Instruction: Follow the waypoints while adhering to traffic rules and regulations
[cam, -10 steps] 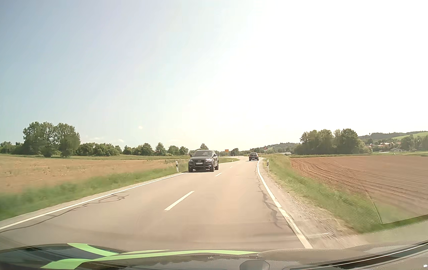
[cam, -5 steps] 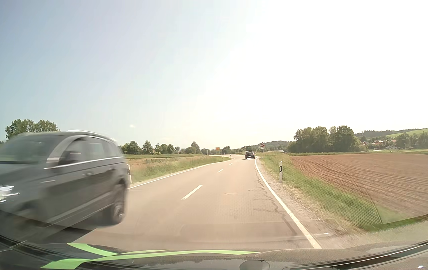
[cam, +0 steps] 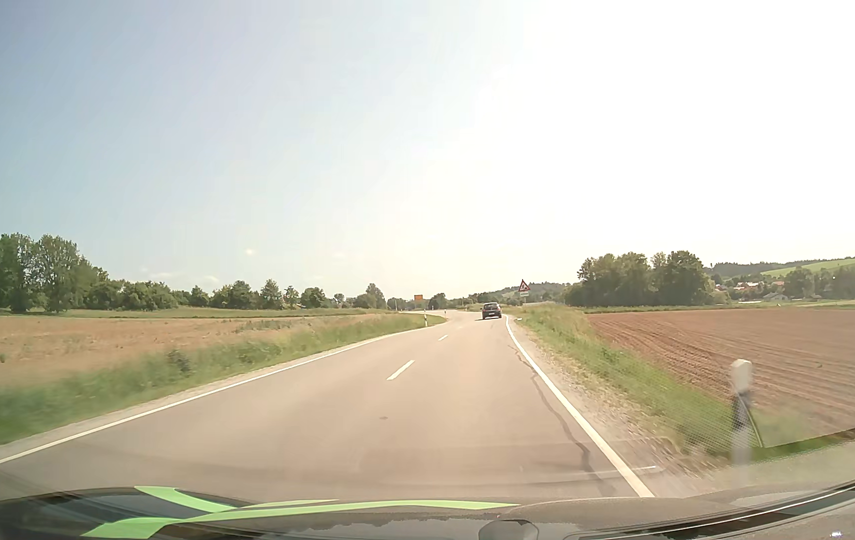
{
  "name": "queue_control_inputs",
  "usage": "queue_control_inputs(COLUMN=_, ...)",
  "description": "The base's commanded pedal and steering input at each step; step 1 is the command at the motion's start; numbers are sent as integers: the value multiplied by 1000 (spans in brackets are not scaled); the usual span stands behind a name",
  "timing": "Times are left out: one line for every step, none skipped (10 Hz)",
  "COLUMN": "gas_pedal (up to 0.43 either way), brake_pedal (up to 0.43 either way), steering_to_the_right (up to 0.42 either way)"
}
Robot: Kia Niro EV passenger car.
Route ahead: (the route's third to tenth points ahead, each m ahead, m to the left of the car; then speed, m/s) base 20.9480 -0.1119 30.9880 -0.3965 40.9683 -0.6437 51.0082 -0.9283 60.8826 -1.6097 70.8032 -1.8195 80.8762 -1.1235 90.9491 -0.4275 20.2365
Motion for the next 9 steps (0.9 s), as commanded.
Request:
queue_control_inputs(gas_pedal=118, brake_pedal=0, steering_to_the_right=10)
queue_control_inputs(gas_pedal=118, brake_pedal=0, steering_to_the_right=9)
queue_control_inputs(gas_pedal=118, brake_pedal=0, steering_to_the_right=9)
queue_control_inputs(gas_pedal=118, brake_pedal=0, steering_to_the_right=9)
queue_control_inputs(gas_pedal=118, brake_pedal=0, steering_to_the_right=9)
queue_control_inputs(gas_pedal=118, brake_pedal=0, steering_to_the_right=8)
queue_control_inputs(gas_pedal=118, brake_pedal=0, steering_to_the_right=8)
queue_control_inputs(gas_pedal=118, brake_pedal=0, steering_to_the_right=8)
queue_control_inputs(gas_pedal=118, brake_pedal=0, steering_to_the_right=8)
